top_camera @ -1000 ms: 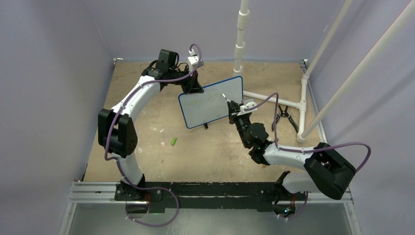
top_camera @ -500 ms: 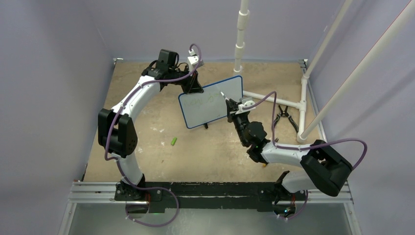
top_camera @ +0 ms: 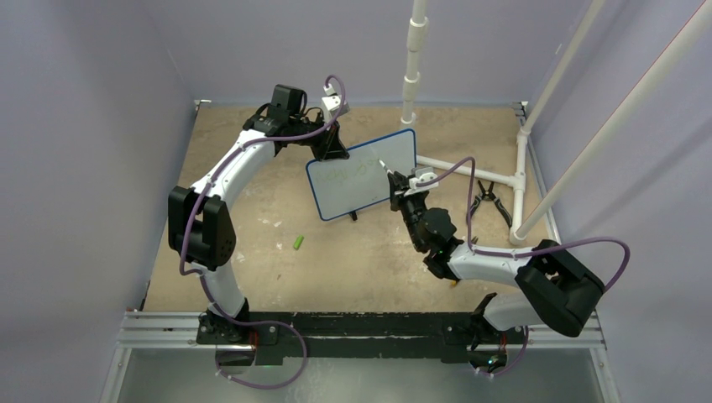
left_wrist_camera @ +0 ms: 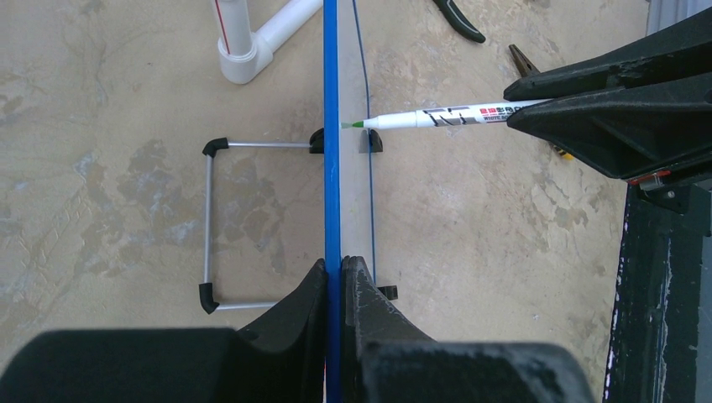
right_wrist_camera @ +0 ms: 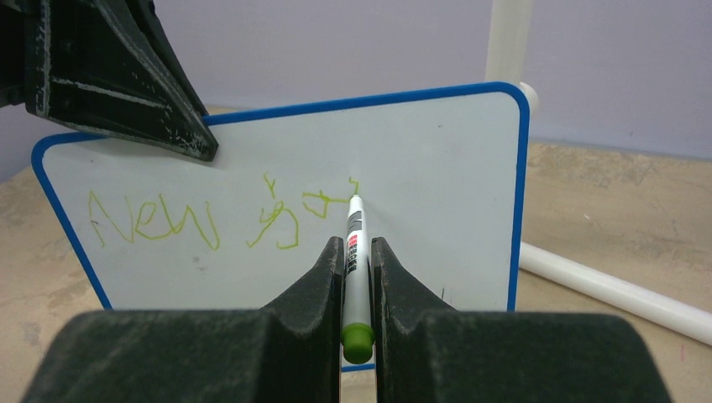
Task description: Write a sentence on the whiteboard
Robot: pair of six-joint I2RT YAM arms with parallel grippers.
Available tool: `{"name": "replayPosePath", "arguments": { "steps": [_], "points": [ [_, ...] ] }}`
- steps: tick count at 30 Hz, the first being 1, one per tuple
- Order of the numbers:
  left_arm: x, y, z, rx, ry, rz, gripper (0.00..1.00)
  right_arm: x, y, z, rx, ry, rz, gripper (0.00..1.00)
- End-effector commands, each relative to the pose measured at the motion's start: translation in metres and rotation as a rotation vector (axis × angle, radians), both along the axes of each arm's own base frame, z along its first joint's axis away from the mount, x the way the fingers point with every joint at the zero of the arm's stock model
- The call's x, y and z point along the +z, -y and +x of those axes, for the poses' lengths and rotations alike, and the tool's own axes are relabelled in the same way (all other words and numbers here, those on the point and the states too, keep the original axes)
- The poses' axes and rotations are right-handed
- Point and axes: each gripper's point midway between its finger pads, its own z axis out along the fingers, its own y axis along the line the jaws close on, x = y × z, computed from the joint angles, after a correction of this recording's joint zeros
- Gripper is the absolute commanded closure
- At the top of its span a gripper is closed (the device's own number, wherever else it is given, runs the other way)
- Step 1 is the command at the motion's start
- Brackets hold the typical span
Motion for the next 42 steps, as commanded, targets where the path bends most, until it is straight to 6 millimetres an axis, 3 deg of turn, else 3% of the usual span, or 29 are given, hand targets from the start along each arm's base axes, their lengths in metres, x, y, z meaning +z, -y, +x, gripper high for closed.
{"name": "replayPosePath", "arguments": {
  "steps": [1,10,18,33,36,42],
  "points": [
    [-0.003,-0.007,-0.006,-0.002,0.001,0.023,1.0,-0.007,-0.002,-0.002,0.02,-0.035,0.012,1.0],
    [-0.002,-0.007,-0.006,-0.003,0.005,0.02,1.0,-0.022,-0.014,-0.007,0.073,-0.084,-0.009,1.0],
    [-0.003,-0.006,-0.006,-0.003,0.001,0.019,1.0,-0.021,-0.022,-0.011,0.097,-0.083,-0.013,1.0],
    [-0.001,-0.005,0.001,0.038,0.0,0.006,1.0,0.02,-0.003,-0.031,0.103,-0.01,0.046,1.0],
    [0.001,-0.005,0.002,0.047,0.0,-0.001,0.93,0.027,0.002,-0.034,0.101,0.016,0.052,1.0],
    [0.016,0.001,0.003,0.054,0.015,-0.046,0.57,0.031,0.013,-0.027,0.085,0.032,0.07,1.0]
  ]
}}
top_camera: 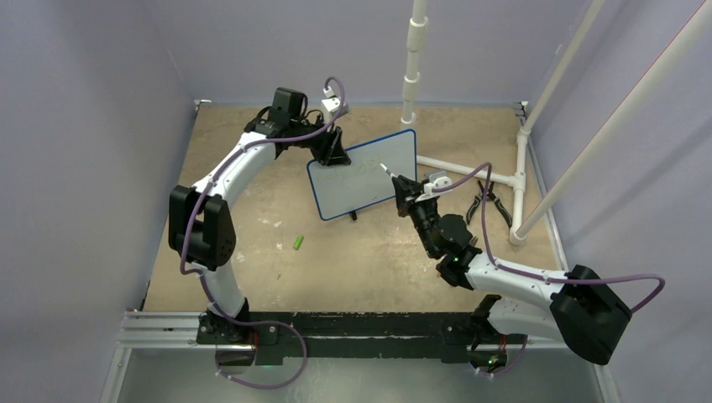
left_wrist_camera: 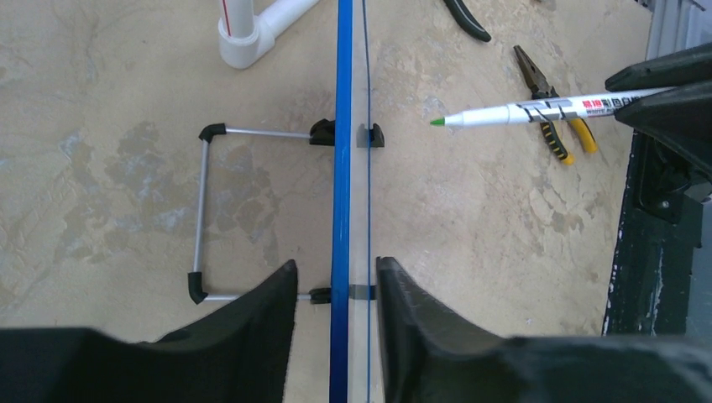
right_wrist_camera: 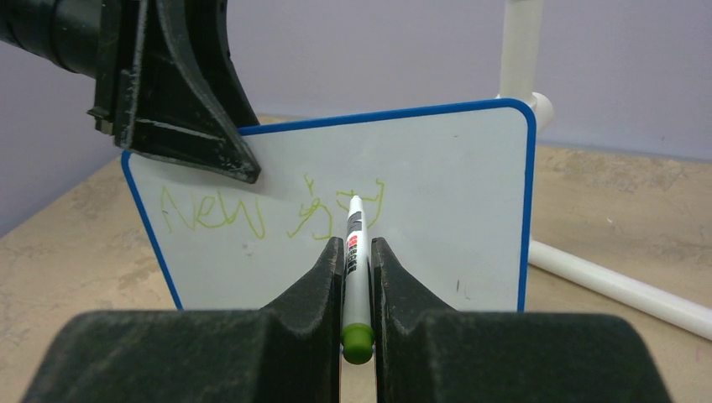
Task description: Write a sentence on the whiteboard
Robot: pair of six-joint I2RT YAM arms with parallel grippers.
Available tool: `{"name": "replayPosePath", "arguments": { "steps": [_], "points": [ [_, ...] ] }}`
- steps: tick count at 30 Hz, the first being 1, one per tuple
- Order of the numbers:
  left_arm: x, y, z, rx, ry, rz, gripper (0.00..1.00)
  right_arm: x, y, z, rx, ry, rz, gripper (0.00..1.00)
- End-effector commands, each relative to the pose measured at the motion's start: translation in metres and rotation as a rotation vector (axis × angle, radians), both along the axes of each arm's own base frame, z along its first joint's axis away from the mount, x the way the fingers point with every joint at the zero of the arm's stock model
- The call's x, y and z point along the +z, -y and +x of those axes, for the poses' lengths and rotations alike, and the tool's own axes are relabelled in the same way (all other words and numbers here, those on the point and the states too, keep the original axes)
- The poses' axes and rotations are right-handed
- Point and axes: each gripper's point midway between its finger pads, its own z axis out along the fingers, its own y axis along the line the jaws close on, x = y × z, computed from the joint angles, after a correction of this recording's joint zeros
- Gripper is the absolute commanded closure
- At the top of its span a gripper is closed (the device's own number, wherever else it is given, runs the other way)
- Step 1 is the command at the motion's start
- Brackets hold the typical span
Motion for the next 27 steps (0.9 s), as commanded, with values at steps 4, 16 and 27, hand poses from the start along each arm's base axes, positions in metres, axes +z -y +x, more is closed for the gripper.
{"name": "replayPosePath", "arguments": {
  "steps": [4,16,27],
  "points": [
    [0.031,0.012,0.005,0.017,0.078,-0.053,0.28,0.008,0.018,0.008,-0.011,0.031,0.033,1.0],
    [0.03,0.043,0.019,-0.008,0.068,-0.064,0.14,0.015,0.025,0.019,0.002,0.062,0.037,1.0],
    [0.019,0.049,0.014,-0.041,0.043,-0.06,0.59,0.014,0.011,0.03,0.023,0.064,0.022,1.0]
  ]
}}
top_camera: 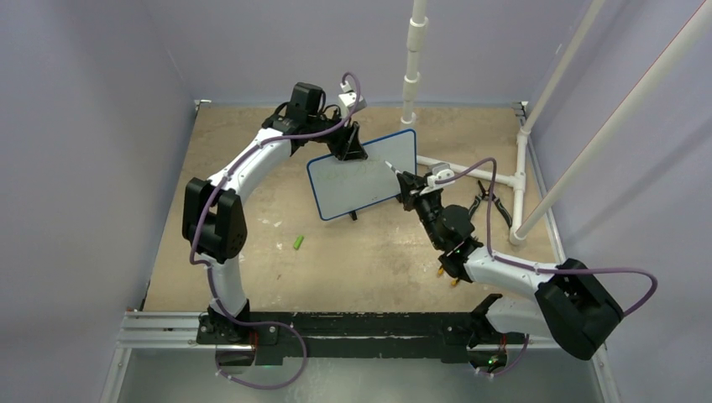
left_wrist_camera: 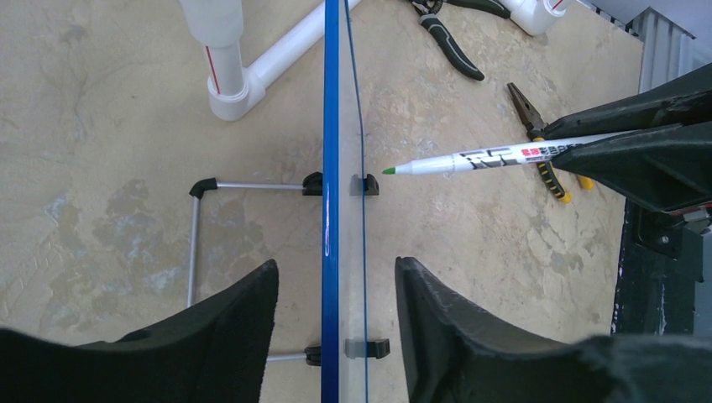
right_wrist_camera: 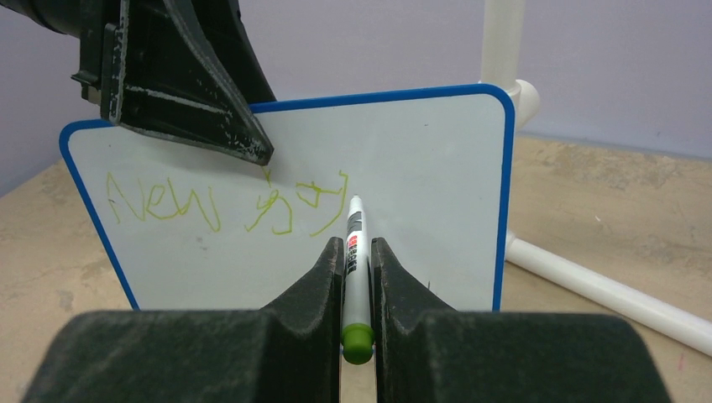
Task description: Write a sentence on the whiteboard
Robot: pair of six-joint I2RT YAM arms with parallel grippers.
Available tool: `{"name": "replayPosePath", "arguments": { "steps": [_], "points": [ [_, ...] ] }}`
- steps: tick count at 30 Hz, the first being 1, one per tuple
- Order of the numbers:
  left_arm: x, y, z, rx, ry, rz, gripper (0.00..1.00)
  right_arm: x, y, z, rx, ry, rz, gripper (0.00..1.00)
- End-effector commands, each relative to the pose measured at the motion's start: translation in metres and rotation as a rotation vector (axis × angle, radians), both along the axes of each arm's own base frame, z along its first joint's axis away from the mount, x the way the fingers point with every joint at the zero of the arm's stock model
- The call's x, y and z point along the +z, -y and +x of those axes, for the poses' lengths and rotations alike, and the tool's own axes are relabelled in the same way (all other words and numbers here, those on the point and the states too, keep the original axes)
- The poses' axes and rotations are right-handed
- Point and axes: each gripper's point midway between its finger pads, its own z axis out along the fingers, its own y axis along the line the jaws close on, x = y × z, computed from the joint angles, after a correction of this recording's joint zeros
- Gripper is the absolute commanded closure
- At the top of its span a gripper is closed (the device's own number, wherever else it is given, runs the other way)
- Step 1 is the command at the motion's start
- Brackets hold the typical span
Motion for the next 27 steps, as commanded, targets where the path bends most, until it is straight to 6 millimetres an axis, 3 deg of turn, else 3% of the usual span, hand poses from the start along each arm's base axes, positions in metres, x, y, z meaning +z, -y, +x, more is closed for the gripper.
{"name": "replayPosePath", "arguments": {
  "steps": [1,11,27],
  "points": [
    [0.014,0.007,0.001,-0.034,0.038,-0.029,0.64,0.033,-0.008,0.007,0.012,0.082,0.054,1.0],
    [0.006,0.004,-0.002,-0.045,0.044,-0.006,0.99,0.034,-0.005,0.018,-0.042,0.085,0.061,1.0],
    [0.006,0.003,-0.005,-0.059,0.051,-0.004,1.0,0.027,-0.005,0.022,-0.055,0.076,0.028,1.0]
  ]
}}
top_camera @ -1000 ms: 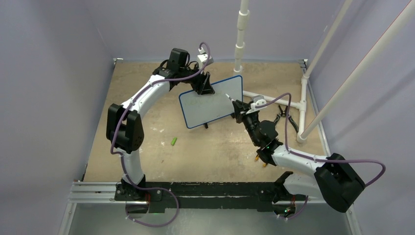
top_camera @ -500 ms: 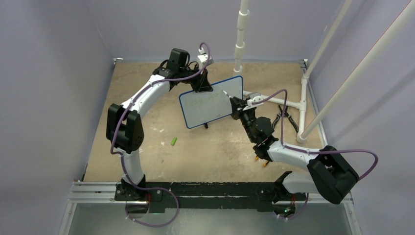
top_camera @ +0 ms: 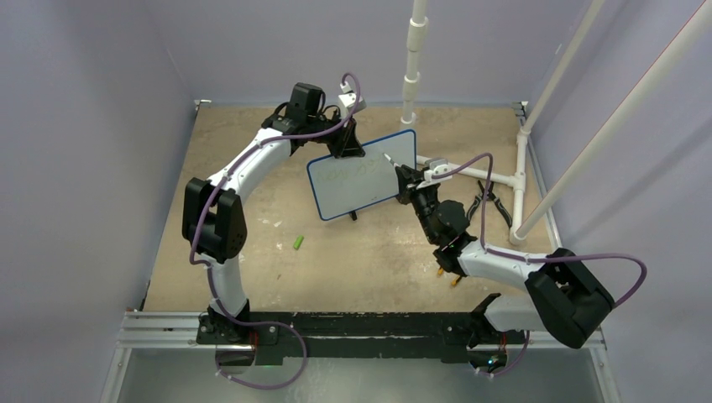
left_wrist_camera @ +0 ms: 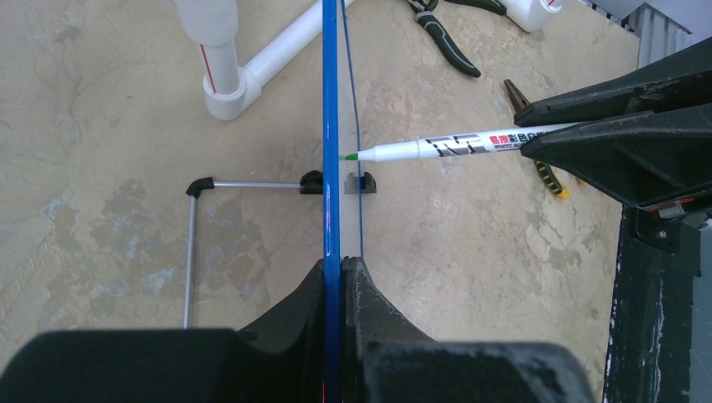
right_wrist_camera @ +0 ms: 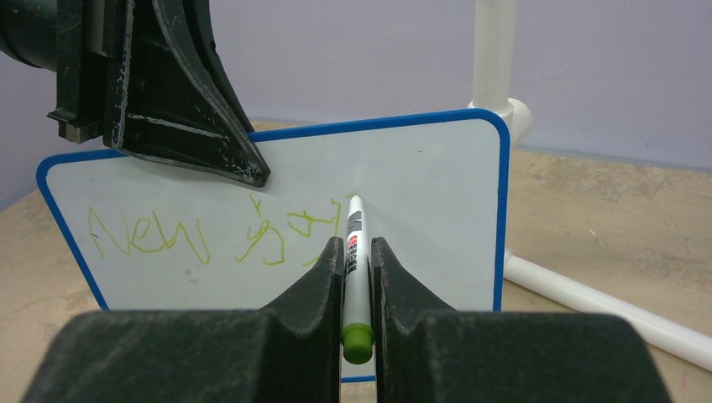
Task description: Write a sentence on the whiteboard
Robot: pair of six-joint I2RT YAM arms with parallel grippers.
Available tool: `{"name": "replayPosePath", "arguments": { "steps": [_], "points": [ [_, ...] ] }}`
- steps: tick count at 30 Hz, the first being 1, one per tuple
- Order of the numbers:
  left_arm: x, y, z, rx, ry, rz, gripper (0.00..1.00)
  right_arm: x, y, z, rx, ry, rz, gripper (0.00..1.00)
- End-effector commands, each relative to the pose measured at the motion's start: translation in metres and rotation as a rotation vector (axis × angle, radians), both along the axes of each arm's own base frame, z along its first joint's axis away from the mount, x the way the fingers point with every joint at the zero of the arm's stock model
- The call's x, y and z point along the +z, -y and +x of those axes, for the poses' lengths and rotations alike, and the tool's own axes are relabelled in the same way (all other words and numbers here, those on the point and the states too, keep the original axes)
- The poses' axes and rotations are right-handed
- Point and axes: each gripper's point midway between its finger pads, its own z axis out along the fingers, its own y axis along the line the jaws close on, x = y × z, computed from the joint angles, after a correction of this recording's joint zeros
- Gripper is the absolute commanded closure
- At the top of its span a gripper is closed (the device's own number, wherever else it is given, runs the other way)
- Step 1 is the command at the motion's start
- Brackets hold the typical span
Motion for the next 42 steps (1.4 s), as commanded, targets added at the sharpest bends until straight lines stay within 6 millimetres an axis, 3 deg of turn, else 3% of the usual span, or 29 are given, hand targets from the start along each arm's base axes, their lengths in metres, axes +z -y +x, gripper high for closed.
{"name": "replayPosePath", "arguments": {
  "steps": [1,16,31,42],
  "points": [
    [0.008,0.003,-0.002,-0.041,0.051,-0.007,1.0,0.022,0.0,0.006,-0.019,0.059,0.013,1.0],
    [0.008,0.003,-0.002,-0.039,0.053,-0.007,1.0,0.008,-0.008,-0.001,0.04,0.029,-0.026,1.0],
    [0.013,0.001,0.0,-0.014,0.067,-0.007,1.0,-0.002,-0.001,-0.005,0.027,-0.003,-0.032,1.0],
    [0.015,0.002,0.0,-0.016,0.071,-0.012,1.0,-0.003,0.014,0.001,-0.07,-0.025,-0.017,1.0]
  ]
}}
